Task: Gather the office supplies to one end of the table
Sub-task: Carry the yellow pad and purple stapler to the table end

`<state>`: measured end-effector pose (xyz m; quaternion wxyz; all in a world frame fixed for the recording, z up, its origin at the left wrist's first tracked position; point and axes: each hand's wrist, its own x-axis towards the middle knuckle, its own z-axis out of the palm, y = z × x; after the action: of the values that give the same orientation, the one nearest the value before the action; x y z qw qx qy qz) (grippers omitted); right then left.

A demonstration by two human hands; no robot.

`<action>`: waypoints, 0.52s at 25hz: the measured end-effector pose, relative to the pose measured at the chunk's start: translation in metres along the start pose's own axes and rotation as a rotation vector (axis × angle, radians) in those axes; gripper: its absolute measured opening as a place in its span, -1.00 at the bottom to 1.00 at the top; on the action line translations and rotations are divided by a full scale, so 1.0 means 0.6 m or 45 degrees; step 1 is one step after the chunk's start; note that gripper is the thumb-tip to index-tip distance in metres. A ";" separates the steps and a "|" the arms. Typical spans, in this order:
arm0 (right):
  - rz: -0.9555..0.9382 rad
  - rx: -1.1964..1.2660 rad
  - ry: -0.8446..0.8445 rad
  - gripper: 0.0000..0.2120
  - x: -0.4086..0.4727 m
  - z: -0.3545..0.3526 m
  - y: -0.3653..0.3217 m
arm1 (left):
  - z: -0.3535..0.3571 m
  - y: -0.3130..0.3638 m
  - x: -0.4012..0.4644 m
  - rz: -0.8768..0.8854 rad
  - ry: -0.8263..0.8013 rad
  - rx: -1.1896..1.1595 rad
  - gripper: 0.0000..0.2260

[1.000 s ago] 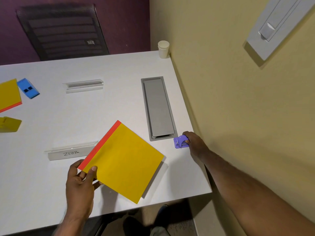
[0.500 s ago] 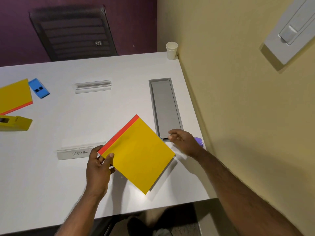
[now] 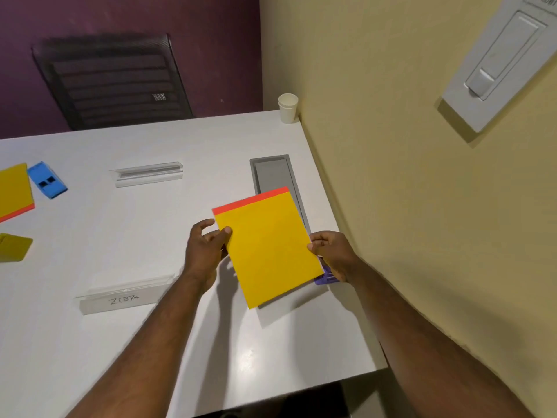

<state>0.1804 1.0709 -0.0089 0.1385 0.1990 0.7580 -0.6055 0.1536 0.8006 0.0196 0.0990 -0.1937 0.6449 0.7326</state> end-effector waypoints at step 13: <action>0.039 -0.140 0.593 -0.65 0.110 -0.016 0.048 | 0.132 -0.130 0.077 -0.002 0.010 0.613 -0.55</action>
<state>0.1361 1.0942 -0.0614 -0.0205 0.3369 0.7983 -0.4988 0.1303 0.8850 -0.0624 0.1406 -0.1679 0.8012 0.5569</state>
